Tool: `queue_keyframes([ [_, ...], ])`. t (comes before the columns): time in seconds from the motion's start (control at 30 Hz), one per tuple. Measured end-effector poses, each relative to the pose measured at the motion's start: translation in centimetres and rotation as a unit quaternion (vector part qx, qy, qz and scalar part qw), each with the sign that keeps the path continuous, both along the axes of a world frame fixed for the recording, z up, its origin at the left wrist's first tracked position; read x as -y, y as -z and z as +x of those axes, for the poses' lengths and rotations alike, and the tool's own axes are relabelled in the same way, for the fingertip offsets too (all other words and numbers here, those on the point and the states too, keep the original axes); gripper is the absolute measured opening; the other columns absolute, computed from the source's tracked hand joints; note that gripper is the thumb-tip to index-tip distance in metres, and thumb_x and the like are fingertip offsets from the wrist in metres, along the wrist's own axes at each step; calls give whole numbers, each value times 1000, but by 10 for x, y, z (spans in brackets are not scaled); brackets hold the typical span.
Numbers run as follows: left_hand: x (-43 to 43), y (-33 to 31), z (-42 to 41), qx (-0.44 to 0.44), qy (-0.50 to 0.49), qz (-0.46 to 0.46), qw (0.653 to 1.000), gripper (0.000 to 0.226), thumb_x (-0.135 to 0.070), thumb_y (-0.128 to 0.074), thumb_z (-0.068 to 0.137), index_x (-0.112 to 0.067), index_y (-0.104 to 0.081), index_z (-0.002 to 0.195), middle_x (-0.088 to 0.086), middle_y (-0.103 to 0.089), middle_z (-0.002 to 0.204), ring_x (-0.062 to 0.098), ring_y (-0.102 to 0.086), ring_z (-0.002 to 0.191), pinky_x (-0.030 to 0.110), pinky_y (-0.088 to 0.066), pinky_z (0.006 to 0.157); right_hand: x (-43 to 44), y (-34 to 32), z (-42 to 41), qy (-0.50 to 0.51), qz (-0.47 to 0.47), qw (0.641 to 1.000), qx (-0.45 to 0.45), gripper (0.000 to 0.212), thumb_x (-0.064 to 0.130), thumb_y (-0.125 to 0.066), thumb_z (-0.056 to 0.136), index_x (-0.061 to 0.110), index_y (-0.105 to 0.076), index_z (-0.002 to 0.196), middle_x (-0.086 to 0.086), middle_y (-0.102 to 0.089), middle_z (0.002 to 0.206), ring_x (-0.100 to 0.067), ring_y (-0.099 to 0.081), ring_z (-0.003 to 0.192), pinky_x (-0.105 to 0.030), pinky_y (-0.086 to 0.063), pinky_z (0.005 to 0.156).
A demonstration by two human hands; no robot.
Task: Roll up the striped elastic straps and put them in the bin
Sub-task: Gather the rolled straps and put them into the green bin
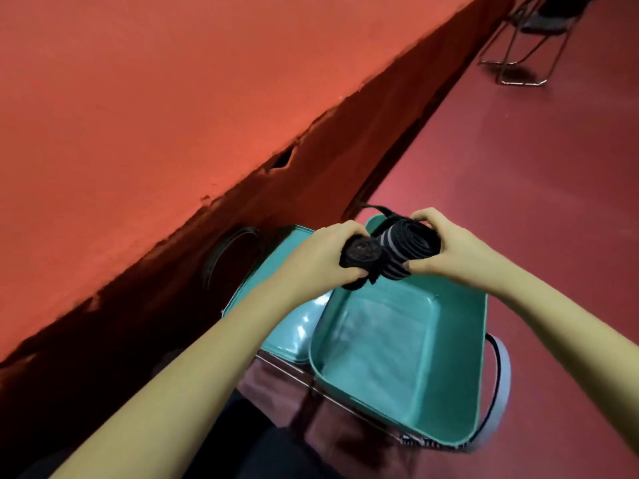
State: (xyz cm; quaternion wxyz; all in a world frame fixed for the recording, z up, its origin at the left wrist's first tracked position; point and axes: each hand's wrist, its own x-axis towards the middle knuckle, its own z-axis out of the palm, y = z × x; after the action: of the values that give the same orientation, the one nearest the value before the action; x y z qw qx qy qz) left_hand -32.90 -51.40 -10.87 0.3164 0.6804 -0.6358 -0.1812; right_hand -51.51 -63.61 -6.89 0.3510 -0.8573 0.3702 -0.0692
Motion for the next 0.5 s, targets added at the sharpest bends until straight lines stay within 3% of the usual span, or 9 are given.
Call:
queue_keyframes([
  [0.1,7,20,-13,21,3,31,999,42,-31,-75,73,-28,-57,111,-11,-64,106,16,-55,102,40,-42,93,16,28,-16,14,11,1000,-21,58,11,-76,72,23,-44,118,4,-60,100,-14,-59,81,-17,-45,66],
  [0.2,6,41,-18,73,13,76,994,47,-37,-76,76,-32,-55,118,-16,-59,108,14,-49,108,31,-30,97,29,58,-18,14,22,998,-50,57,10,-76,71,21,-43,117,4,-56,108,-7,-54,74,-21,-42,61],
  [0.33,0,62,-19,59,42,126,989,50,-40,-76,76,-34,-53,119,-14,-58,108,8,-45,107,37,-18,113,44,96,-7,11,36,996,-85,53,9,-74,72,17,-44,114,-10,-59,105,-22,-56,81,-31,-44,63],
  [0.5,-3,77,-19,46,53,124,990,53,-37,-79,74,-32,-56,121,-8,-51,104,-2,-30,103,26,-18,106,59,135,19,19,70,992,-102,55,8,-72,73,13,-42,120,-15,-58,108,-30,-60,87,-41,-51,73],
])
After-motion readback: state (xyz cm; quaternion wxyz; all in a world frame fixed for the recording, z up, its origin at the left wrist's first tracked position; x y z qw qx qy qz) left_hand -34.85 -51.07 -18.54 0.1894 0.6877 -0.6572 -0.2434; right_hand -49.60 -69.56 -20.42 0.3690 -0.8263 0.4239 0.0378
